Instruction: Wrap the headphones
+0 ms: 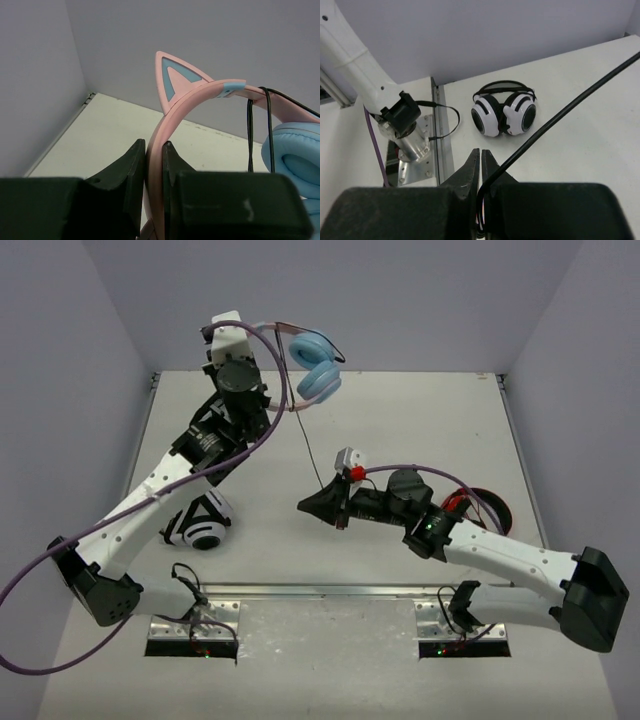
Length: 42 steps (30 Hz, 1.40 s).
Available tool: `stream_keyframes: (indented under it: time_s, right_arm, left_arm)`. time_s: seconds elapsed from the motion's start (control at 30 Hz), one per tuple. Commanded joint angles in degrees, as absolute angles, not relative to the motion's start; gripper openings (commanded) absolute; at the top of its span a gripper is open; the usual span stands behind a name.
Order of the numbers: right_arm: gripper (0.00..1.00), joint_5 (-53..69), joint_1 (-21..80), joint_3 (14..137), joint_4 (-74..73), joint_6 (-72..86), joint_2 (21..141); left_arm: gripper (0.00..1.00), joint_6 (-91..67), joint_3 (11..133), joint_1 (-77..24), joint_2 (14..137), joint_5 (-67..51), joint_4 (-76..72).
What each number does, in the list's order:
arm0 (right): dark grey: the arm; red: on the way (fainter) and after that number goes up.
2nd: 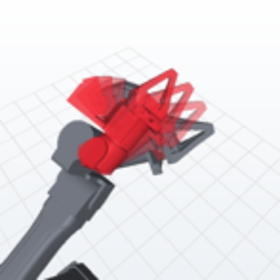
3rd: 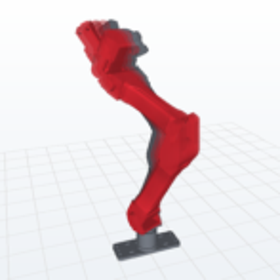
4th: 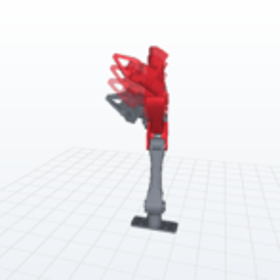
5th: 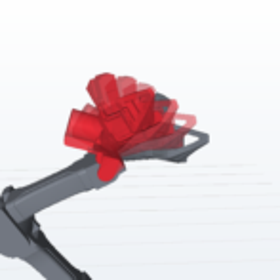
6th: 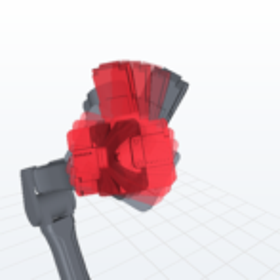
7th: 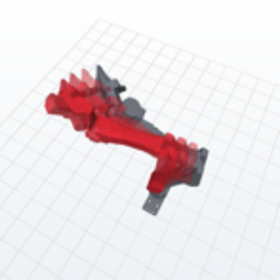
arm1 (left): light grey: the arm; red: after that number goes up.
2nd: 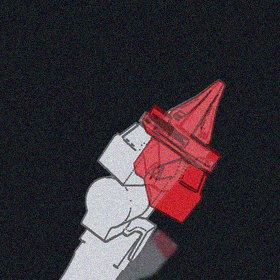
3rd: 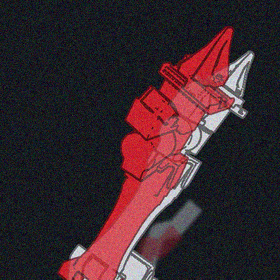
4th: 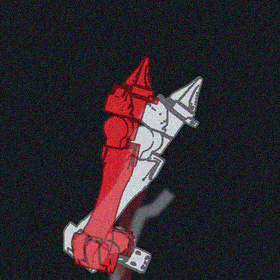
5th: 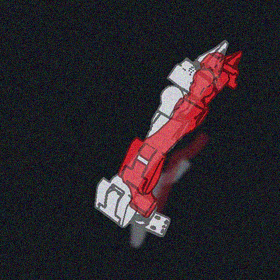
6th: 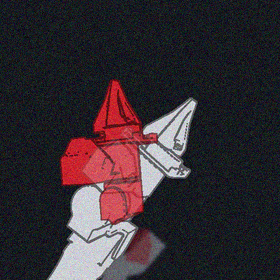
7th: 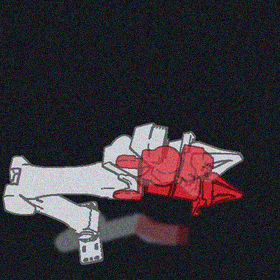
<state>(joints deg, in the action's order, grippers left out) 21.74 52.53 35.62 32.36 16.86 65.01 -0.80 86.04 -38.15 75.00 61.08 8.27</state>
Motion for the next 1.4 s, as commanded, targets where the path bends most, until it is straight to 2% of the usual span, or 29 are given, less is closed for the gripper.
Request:
stream_keyframes:
  time_s: [0.0,0.23,0.47,0.57,0.6,0.67,0.8,0.9,1.03,1.17,1.2,1.37]
  right_arm:
    - [0.01,25.2,54.23,41.63,18.83,11.52,63.54]
    - [0.01,25.75,54.84,52.81,0.39,5.99,67.76]
    - [0.01,21.63,55.02,58.43,-7.62,2.03,66.18]
    - [0.01,15.22,54.93,62.64,-13.78,-2.97,66.44]
    - [0.01,12.07,54.93,63.71,-16.67,-6.64,66.88]
    - [0.01,9.24,54.84,66.96,-19.93,-10.61,67.5]
    - [0.01,5.37,54.67,70.31,-27.41,-22.82,69.61]
    - [0.01,2.47,54.41,71.98,-31.36,-27.23,71.45]
    - [0.01,-2.63,53.62,72.07,-31.29,-30.67,72.51]
    - [0.02,-11.93,52.47,70.85,-28.31,-33.57,75.4]
    - [0.02,-17.26,52.3,70.58,-25.69,-34.44,75.85]
    - [0.04,-28.2,50.28,67.86,-15.75,-37.7,77.69]
  left_arm:
    - [0.0,-7.46,88.25,-36.12,74.26,60.56,1.14]
    - [0.0,-15.72,79.99,-35.86,73.48,61.88,2.81]
    - [0.0,-15.56,72.43,-35.42,72.86,61.62,1.15]
    - [0.0,-11.98,65.85,-35.33,70.94,53.47,-2.97]
    - [0.0,-9.69,59.91,-35.42,68.58,46.3,-6.73]
    - [0.0,-10.36,53.12,-35.42,65.67,41.33,-10.9]
    - [0.0,-8.79,38.52,-35.59,59.25,21.07,-19.13]
    - [0.0,-9.22,33.49,-39.36,57.83,18.82,-17.68]
    - [0.0,-11.08,28.93,-43.22,56.17,13.88,-15.29]
    - [0.0,-11.07,25.14,-49.38,50.81,18.09,-11.1]
    - [0.0,-12.29,25.22,-51.83,49.32,19.41,-9.51]
    - [0.0,-14.5,23.65,-58.09,43.6,24.34,-3.52]
